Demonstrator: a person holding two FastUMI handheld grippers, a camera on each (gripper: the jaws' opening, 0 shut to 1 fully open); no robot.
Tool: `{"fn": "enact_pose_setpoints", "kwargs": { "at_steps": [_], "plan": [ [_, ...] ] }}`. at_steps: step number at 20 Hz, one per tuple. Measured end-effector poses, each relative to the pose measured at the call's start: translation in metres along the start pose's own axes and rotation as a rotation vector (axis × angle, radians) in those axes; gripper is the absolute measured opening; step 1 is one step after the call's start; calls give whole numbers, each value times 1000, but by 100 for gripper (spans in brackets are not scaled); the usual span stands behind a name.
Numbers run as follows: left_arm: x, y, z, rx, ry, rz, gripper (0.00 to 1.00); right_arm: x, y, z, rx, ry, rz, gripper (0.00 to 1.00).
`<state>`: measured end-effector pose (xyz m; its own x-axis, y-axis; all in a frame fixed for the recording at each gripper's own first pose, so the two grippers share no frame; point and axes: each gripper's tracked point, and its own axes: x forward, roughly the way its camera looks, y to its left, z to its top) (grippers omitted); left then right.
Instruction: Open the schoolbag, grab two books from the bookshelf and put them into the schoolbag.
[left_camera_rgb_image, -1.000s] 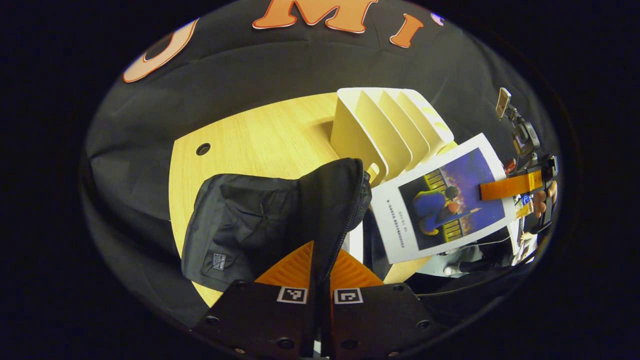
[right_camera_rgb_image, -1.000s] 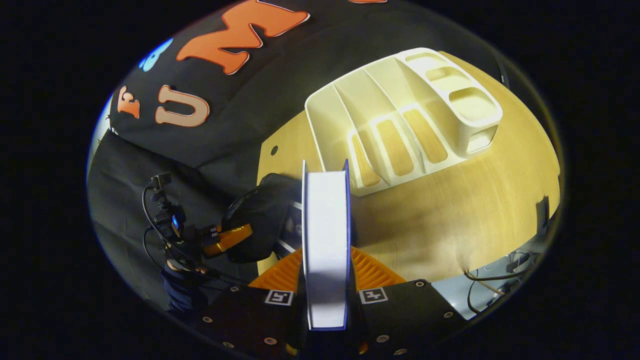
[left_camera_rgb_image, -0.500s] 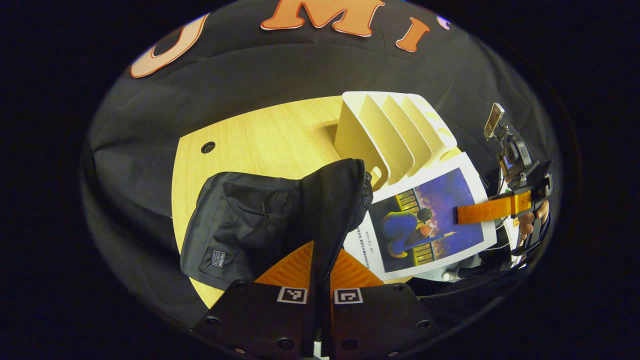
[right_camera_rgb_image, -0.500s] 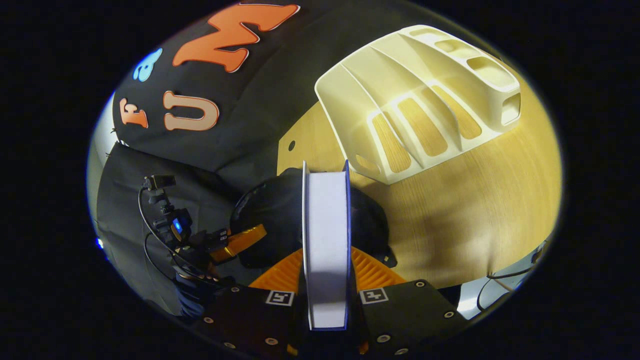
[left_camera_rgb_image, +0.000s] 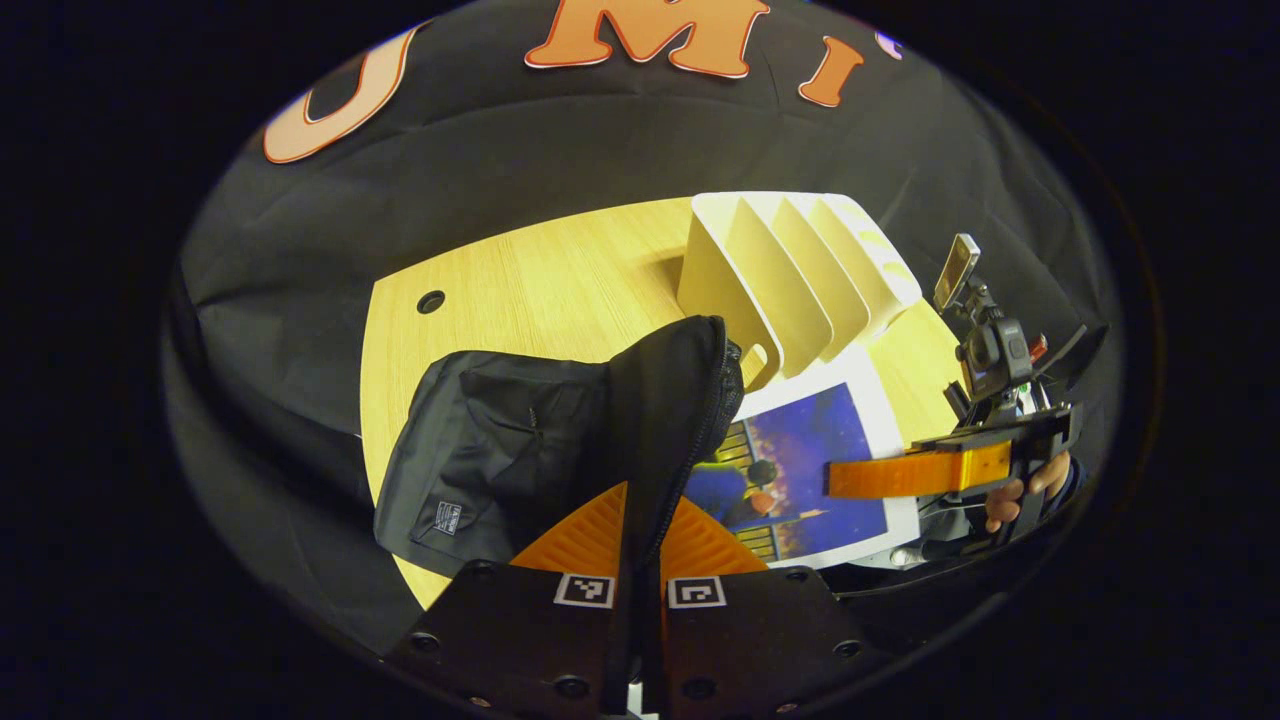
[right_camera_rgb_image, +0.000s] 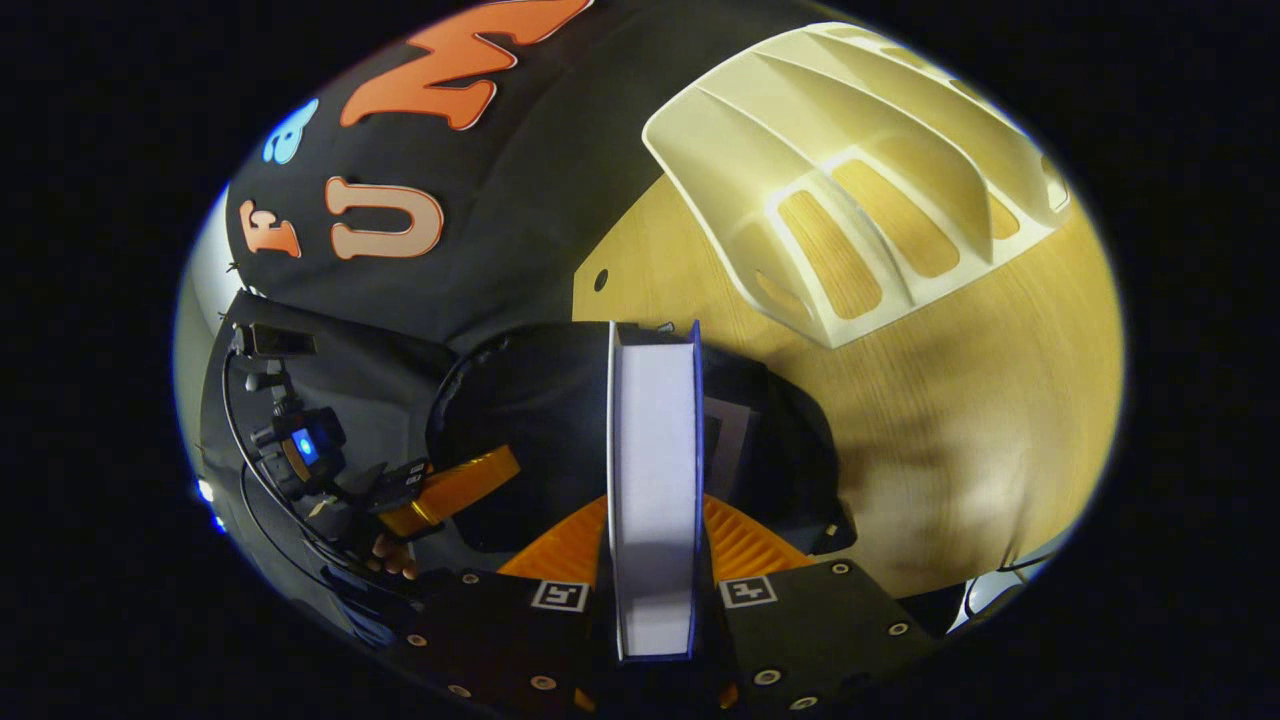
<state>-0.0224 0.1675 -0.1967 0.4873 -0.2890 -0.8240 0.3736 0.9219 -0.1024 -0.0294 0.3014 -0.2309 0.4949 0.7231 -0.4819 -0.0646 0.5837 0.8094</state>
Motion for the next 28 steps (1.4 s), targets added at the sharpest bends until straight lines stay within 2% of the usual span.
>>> {"fn": "enact_pose_setpoints", "kwargs": {
  "at_steps": [4,10,25,28],
  "plan": [
    [-1,-1,1,-3,4,10,5,18,3,0,51,-70,27,33],
    [-1,-11,4,13,10,16,6,50,4,-3,62,-111,57,33],
    [-3,-29,7,63,19,37,5,120,20,-24,74,-116,118,37],
    [-4,-27,6,60,15,44,6,134,11,-27,73,-101,76,41]
  ]
}}
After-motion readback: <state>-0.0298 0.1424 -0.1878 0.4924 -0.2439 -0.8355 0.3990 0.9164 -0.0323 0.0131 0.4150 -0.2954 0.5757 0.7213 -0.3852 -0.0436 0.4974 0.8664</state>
